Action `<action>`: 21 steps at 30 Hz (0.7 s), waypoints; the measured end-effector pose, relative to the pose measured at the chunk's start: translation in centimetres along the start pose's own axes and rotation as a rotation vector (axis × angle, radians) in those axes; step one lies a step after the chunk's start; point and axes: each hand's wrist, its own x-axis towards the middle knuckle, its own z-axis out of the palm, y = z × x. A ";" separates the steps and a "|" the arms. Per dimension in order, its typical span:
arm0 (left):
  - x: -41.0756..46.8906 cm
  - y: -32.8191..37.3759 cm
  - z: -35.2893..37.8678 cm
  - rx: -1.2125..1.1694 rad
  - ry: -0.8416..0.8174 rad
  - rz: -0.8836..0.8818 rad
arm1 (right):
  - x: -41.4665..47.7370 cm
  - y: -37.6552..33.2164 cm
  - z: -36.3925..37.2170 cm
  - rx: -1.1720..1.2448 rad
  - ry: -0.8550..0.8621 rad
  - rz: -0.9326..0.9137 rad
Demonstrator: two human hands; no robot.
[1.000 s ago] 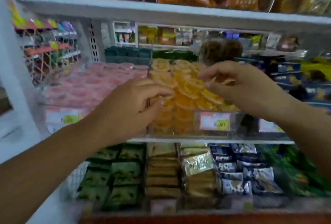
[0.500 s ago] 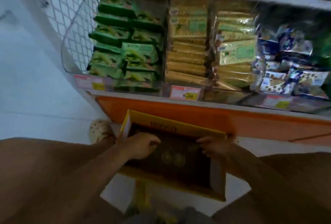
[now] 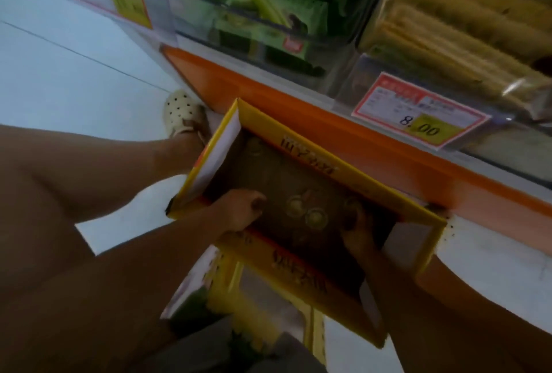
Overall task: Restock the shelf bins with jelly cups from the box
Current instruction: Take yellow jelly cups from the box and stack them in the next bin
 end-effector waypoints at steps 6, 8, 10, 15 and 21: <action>0.9 -0.8 0.3 0.005 -0.008 -0.049 | 1.8 -0.4 1.0 -0.183 -0.180 0.114; 1.0 -0.9 0.8 0.038 -0.017 -0.050 | 0.9 -0.3 2.4 -0.169 -0.174 0.069; 0.9 -1.0 1.1 0.062 -0.014 -0.030 | 0.2 -0.4 3.8 -0.126 -0.119 0.045; 1.2 -1.4 1.0 0.056 0.007 -0.010 | 0.3 -0.6 5.9 -0.295 -0.027 -0.019; 2.3 -1.1 1.3 0.104 -0.041 -0.029 | 0.8 -1.7 4.3 -0.276 -0.089 -0.010</action>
